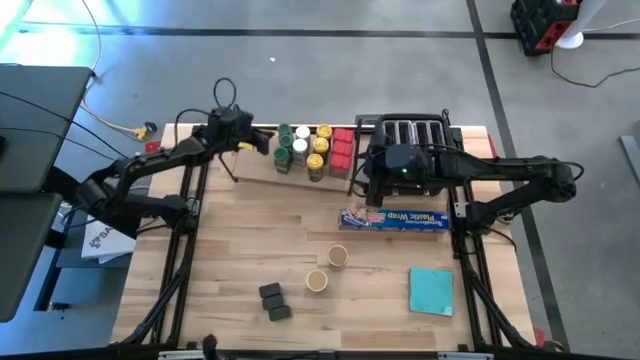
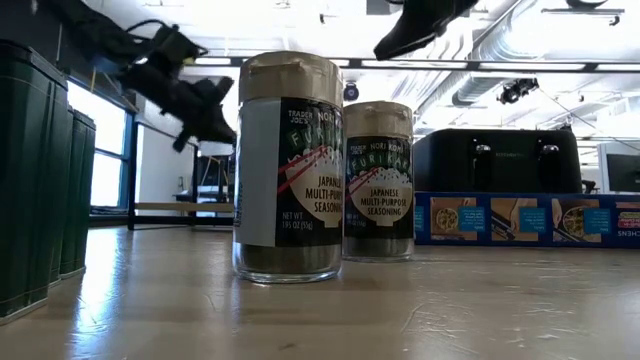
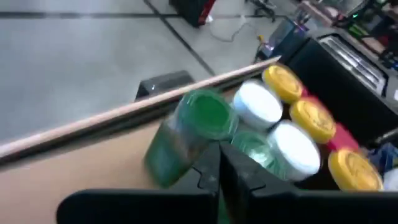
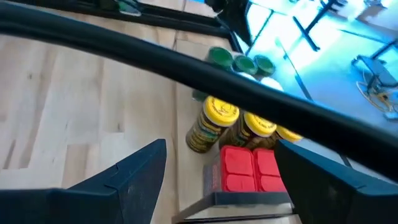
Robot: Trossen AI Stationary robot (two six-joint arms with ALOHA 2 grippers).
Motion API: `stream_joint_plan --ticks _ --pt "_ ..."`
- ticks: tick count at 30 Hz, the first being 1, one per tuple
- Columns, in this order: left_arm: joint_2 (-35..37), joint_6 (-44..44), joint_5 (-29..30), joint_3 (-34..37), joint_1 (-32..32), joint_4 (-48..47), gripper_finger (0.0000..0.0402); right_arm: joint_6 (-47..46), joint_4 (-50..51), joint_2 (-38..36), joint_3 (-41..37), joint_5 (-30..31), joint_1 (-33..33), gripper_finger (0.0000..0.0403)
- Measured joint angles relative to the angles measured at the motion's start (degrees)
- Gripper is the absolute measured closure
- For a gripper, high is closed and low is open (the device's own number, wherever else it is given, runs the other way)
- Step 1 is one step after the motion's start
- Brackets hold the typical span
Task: Shelf spices
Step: Adjust the green seasoning bottles on the shelf
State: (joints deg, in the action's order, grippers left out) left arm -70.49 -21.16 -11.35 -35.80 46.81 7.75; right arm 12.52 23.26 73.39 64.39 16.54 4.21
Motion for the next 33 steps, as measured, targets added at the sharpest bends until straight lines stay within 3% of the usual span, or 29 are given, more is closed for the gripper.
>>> stream_joint_plan --ticks 5,11,23,33 --pt "-4.5 2.0 1.2 -3.1 -0.1 -1.4 0.0402 -0.5 0.0 0.1 -0.1 -0.1 0.0 0.0107" --pt "-7.5 5.8 10.5 -7.2 -0.8 -6.4 0.0402 -0.5 -0.1 0.1 -0.1 -0.2 0.1 0.0107" --pt "-15.8 7.9 12.0 -11.3 -1.2 -5.5 0.0402 -0.7 -0.4 0.2 -0.1 -0.2 -0.1 0.0107" --pt "-16.5 9.3 11.5 -11.3 -1.1 -0.9 0.0402 -1.1 -0.2 0.2 -0.1 -0.2 -0.1 0.0107"
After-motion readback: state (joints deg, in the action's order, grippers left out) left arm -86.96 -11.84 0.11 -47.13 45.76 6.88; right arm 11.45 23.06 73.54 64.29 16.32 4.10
